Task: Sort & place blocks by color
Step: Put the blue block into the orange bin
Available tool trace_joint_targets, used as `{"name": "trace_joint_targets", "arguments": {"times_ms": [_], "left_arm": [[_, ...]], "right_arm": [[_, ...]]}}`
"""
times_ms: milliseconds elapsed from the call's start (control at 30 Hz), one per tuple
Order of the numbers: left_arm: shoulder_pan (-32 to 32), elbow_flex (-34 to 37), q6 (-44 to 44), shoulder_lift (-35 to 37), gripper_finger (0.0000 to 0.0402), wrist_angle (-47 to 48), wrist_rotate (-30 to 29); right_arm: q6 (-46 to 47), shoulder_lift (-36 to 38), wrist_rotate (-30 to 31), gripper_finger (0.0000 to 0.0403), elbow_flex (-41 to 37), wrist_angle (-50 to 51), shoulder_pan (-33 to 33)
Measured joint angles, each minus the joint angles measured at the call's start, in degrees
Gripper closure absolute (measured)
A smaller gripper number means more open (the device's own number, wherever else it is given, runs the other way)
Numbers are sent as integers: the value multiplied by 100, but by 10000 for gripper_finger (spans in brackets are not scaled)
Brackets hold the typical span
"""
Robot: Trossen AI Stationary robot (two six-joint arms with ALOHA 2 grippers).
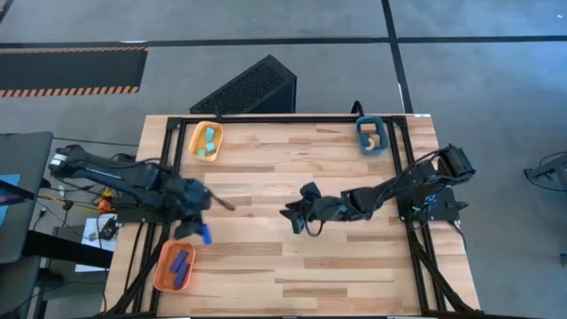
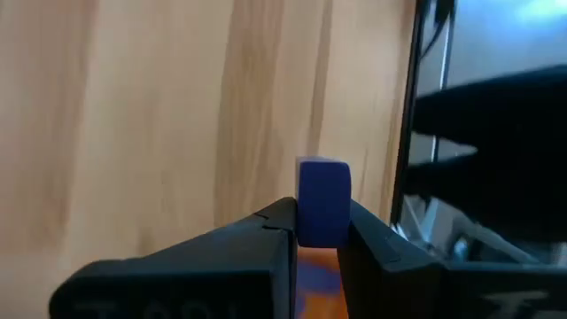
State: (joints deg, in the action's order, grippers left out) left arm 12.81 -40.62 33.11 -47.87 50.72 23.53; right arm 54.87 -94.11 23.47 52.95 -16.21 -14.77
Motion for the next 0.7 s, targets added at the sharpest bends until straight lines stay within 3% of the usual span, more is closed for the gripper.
{"name": "trace_joint_targets", "arguments": {"times_ms": [233,400,700], "left_arm": [[1370,589,1743,986,376,134,-232],[2153,980,2883,1407,376,48,-330],[2934,1483,3618,1488,376,-407,-361]], "right_arm": [[714,-139,826,225,18,22,-477],[1209,-301,997,239,21,39,-739],[1731,-481,1136,248,5,77,-926]]}}
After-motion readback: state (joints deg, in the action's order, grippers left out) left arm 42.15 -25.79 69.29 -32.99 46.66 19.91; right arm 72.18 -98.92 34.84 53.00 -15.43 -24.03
